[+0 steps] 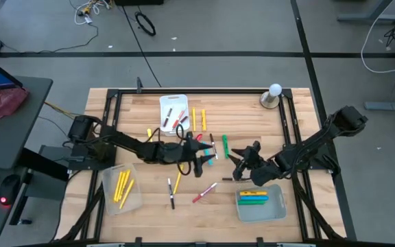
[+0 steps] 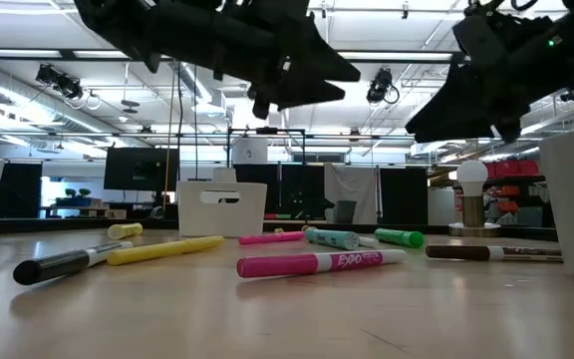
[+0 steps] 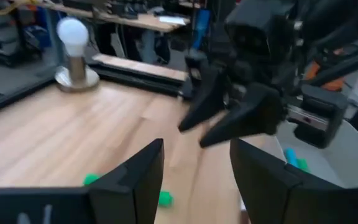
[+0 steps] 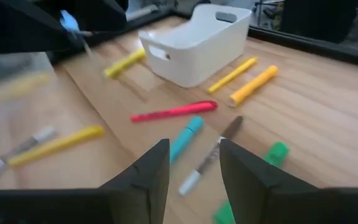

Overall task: Pick & Place Markers
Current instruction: Put the green highlighter pen into the gray bin

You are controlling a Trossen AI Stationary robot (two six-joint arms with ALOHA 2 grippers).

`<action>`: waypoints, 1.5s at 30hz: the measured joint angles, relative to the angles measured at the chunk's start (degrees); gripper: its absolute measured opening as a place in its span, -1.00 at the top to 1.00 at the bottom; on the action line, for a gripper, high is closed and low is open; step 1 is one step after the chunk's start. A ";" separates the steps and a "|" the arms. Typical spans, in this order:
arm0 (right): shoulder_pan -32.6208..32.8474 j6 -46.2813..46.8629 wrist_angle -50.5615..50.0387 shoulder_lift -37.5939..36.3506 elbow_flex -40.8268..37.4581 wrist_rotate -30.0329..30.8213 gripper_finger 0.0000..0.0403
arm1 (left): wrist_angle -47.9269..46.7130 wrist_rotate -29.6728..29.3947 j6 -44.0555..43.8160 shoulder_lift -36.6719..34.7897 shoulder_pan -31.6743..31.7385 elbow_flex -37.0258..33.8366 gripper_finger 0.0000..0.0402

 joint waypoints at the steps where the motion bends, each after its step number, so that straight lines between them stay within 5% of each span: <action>1: -0.17 -0.20 3.73 0.00 -1.34 0.13 0.28 | -0.07 -0.63 0.44 -0.33 0.18 0.00 0.04; 9: -0.40 -1.89 25.43 0.00 -8.66 1.25 0.28 | -2.61 -5.34 4.66 -1.96 2.11 0.04 0.04; 18: -0.40 -1.31 25.54 0.00 -8.73 0.50 0.28 | -7.20 -5.91 6.67 -4.03 4.39 0.04 0.04; 29: -0.40 -1.96 26.58 0.04 -8.75 -12.13 0.28 | -15.61 -6.76 8.43 -12.40 2.88 0.00 0.04; 45: -0.40 -1.98 27.58 0.04 -8.75 -17.21 0.28 | -19.75 -18.29 11.25 -15.19 -3.68 0.00 0.04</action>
